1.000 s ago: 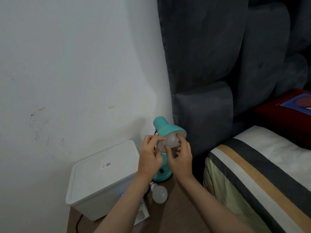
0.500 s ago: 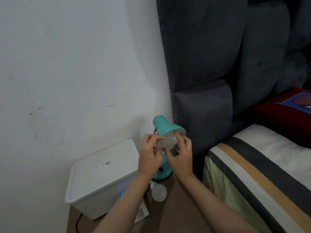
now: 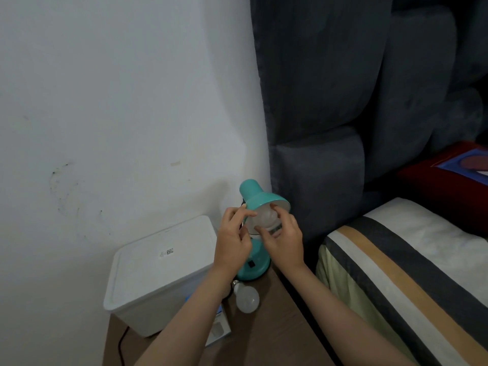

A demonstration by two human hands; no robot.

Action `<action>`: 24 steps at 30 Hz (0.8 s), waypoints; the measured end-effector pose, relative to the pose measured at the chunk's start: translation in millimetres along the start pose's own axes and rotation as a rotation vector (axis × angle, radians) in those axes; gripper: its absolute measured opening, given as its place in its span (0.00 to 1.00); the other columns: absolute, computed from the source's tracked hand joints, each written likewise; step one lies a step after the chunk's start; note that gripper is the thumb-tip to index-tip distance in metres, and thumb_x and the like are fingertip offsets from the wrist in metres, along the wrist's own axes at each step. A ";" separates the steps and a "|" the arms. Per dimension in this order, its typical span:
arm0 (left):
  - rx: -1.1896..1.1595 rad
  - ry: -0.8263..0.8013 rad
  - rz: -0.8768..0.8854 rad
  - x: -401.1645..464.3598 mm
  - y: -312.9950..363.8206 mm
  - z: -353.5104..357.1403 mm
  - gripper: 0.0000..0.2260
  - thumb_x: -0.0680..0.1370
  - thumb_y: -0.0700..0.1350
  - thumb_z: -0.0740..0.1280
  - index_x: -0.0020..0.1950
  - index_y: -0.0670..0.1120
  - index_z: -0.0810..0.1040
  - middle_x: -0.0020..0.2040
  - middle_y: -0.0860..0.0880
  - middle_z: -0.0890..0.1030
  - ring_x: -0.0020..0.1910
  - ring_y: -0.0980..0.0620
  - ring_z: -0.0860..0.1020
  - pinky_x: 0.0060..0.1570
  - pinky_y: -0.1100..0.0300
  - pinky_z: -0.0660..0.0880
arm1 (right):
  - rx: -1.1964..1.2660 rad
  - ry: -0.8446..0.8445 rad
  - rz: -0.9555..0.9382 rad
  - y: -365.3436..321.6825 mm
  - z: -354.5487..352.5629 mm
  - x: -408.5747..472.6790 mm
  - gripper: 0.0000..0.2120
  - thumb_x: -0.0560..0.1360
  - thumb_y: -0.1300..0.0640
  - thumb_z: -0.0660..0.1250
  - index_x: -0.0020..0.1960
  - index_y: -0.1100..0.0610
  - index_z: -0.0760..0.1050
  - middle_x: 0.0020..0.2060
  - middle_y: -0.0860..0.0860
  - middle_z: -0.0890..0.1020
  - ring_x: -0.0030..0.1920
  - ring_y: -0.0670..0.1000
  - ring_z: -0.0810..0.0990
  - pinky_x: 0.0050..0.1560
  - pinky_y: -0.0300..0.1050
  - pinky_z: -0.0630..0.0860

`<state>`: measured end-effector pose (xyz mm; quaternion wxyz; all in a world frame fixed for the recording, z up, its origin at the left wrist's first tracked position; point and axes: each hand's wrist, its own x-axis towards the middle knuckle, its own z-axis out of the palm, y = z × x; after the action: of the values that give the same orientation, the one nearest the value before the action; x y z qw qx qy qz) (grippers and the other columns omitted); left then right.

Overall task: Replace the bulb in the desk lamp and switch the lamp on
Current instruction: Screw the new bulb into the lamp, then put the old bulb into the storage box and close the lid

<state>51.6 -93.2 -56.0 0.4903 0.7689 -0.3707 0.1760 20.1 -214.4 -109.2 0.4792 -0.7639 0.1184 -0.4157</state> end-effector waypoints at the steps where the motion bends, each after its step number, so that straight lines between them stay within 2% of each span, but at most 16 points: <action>1: -0.002 -0.007 -0.004 0.2 -0.3 -0.9 0.22 0.70 0.24 0.60 0.53 0.47 0.77 0.52 0.47 0.74 0.52 0.59 0.74 0.44 0.55 0.77 | -0.012 -0.020 0.007 -1.1 -2.3 1.6 0.26 0.69 0.57 0.75 0.65 0.52 0.71 0.55 0.53 0.76 0.49 0.52 0.80 0.47 0.45 0.79; 4: 0.003 -0.022 -0.024 -0.6 1.1 -5.0 0.18 0.72 0.28 0.61 0.54 0.47 0.77 0.59 0.50 0.75 0.59 0.60 0.73 0.54 0.60 0.75 | -0.054 -0.078 -0.015 -4.0 -7.1 1.4 0.28 0.69 0.57 0.74 0.67 0.52 0.69 0.57 0.53 0.74 0.47 0.55 0.81 0.46 0.48 0.81; 6: 0.029 -0.035 -0.027 -6.5 5.9 -10.7 0.17 0.72 0.30 0.63 0.56 0.45 0.76 0.63 0.54 0.73 0.62 0.63 0.69 0.60 0.70 0.67 | -0.082 -0.076 -0.033 -8.9 -8.3 -4.5 0.29 0.70 0.58 0.73 0.68 0.54 0.69 0.58 0.54 0.71 0.49 0.55 0.80 0.46 0.49 0.81; 8: 0.046 -0.036 -0.057 -17.5 9.6 -18.0 0.16 0.73 0.32 0.65 0.58 0.45 0.75 0.64 0.55 0.71 0.64 0.63 0.67 0.62 0.74 0.62 | -0.081 -0.031 -0.053 -17.0 -8.3 -13.8 0.26 0.70 0.59 0.72 0.66 0.57 0.70 0.57 0.55 0.70 0.49 0.56 0.80 0.46 0.50 0.81; 12: 0.079 0.032 -0.174 -47.6 6.9 -42.3 0.16 0.74 0.36 0.66 0.60 0.46 0.74 0.64 0.51 0.73 0.66 0.51 0.69 0.68 0.54 0.64 | -0.048 0.005 -0.140 -36.1 -0.8 -35.4 0.18 0.71 0.60 0.70 0.60 0.60 0.73 0.52 0.56 0.72 0.45 0.54 0.78 0.46 0.50 0.80; 16: 0.169 0.090 -0.328 -79.0 -9.2 -85.6 0.15 0.75 0.42 0.66 0.61 0.49 0.72 0.67 0.46 0.71 0.69 0.48 0.66 0.70 0.50 0.59 | -0.052 -0.089 -0.233 -54.0 17.3 -56.4 0.16 0.71 0.63 0.70 0.58 0.61 0.74 0.48 0.56 0.75 0.45 0.42 0.71 0.49 0.39 0.75; 19: 0.288 0.143 -0.421 -98.4 -26.3 -122.0 0.18 0.73 0.47 0.66 0.63 0.48 0.71 0.67 0.43 0.70 0.69 0.46 0.65 0.68 0.41 0.60 | -0.071 -0.263 -0.175 -63.1 34.9 -62.9 0.19 0.71 0.59 0.71 0.60 0.60 0.73 0.51 0.54 0.76 0.50 0.48 0.75 0.54 0.47 0.76; 21: 0.390 0.141 -0.530 -110.0 -39.0 -144.3 0.22 0.73 0.49 0.68 0.66 0.48 0.69 0.70 0.40 0.66 0.71 0.43 0.61 0.69 0.41 0.58 | -0.103 -0.393 -0.123 -66.4 47.0 -62.9 0.24 0.71 0.53 0.71 0.64 0.58 0.71 0.56 0.54 0.75 0.57 0.52 0.74 0.60 0.50 0.74; 24: 0.505 0.121 -0.663 -125.9 -59.1 -171.4 0.30 0.72 0.56 0.69 0.70 0.50 0.64 0.72 0.38 0.61 0.73 0.41 0.57 0.70 0.42 0.55 | -0.181 -0.550 -0.038 -70.9 61.9 -57.4 0.34 0.69 0.46 0.73 0.70 0.54 0.65 0.65 0.53 0.69 0.65 0.52 0.68 0.65 0.43 0.67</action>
<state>27.9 122.9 -94.4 0.3376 0.9308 -0.0191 0.1389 15.0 -105.6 -92.3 0.4151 -0.8898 0.0064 -0.1897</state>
